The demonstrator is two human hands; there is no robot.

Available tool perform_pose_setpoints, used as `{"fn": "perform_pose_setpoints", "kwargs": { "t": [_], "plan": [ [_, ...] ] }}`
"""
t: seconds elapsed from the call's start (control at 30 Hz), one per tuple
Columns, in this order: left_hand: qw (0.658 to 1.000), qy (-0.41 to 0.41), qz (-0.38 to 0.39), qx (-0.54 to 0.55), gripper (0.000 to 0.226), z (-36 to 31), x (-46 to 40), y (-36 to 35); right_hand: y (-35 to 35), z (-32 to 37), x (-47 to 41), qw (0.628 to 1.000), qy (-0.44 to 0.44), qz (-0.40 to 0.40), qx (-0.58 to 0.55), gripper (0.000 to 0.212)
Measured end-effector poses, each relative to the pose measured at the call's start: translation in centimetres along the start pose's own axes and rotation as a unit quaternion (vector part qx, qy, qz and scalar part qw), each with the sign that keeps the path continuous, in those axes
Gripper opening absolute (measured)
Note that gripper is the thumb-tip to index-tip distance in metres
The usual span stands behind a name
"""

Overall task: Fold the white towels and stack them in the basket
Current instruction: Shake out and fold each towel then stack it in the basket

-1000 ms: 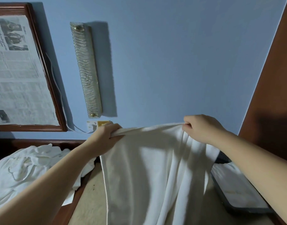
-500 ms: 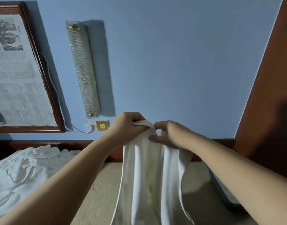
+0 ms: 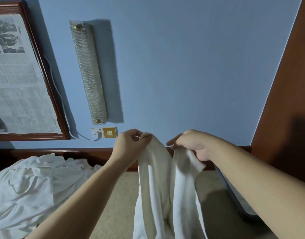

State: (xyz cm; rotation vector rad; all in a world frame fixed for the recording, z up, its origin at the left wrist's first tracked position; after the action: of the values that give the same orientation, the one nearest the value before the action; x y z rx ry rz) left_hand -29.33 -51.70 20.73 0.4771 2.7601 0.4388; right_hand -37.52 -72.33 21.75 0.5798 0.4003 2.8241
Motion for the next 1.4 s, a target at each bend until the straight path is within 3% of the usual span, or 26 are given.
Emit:
{"fn": "perform_pose_setpoints", "kwargs": {
  "t": [0.13,0.3,0.43,0.5,0.6,0.67,0.77,0.83,0.9,1.07,1.2,1.3,1.4],
  "plan": [
    [1.0,0.025,-0.003,0.015,0.034,0.2,0.6,-1.3,0.0,-0.3,0.2,0.991,-0.008,0.017,-0.136,0.028],
    [0.998,0.047,0.034,0.023,0.035,1.1,0.8,-2.1,0.4,-1.9,0.0,0.989,0.02,-0.045,-0.14,0.047],
    [0.996,0.038,0.048,0.057,0.018,1.7,1.4,-2.3,0.4,-2.5,0.4,0.982,0.042,-0.044,-0.178,0.071],
    [0.995,0.035,0.062,0.077,0.014,1.6,1.7,-2.7,0.0,-2.1,1.1,0.978,0.047,-0.031,-0.203,0.065],
    [0.989,0.037,0.079,0.117,0.019,0.9,2.4,-3.5,-0.7,-1.1,2.2,0.953,0.07,0.024,-0.295,0.033],
    [0.989,0.027,0.072,0.123,0.026,0.6,2.6,-3.8,-1.0,-0.9,2.2,0.93,0.089,0.039,-0.355,0.038],
    [0.992,0.006,0.059,0.114,0.03,0.4,2.5,-3.8,-1.6,-1.5,1.7,0.954,0.114,0.029,-0.276,0.053],
    [0.992,-0.004,0.067,0.11,0.031,0.5,2.4,-3.9,-1.9,-2.0,1.5,0.978,0.16,-0.003,-0.136,0.052],
    [0.991,-0.014,0.078,0.106,0.032,0.6,2.7,-4.0,-2.1,-2.1,1.4,0.979,0.198,-0.042,-0.004,0.047],
    [0.983,-0.015,0.1,0.155,0.029,0.9,2.9,-4.1,-2.4,-2.1,1.3,0.955,0.256,-0.1,0.108,0.034],
    [0.978,-0.007,0.106,0.18,0.03,0.8,3.0,-4.0,-2.2,-2.2,1.7,0.909,0.34,-0.182,0.16,0.036],
    [0.98,-0.007,0.088,0.176,0.028,0.9,2.6,-3.7,-2.9,-2.8,1.6,0.867,0.406,-0.236,0.169,0.037],
    [0.981,0.004,0.061,0.183,0.026,1.2,2.4,-3.4,-3.7,-3.1,1.4,0.853,0.438,-0.248,0.138,0.038]
  ]
}}
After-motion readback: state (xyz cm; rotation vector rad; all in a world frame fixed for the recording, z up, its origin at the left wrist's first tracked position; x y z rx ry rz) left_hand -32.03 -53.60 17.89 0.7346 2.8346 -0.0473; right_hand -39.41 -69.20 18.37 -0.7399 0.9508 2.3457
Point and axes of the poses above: each hand's wrist, its own x-axis away from the middle knuckle, its own y-axis out of the back of the hand, z = x × y, the point moved 4 cm from there along -x, towards the middle knuckle, and after that the axes turned 4 degrees about z, right-handed, at the moved point
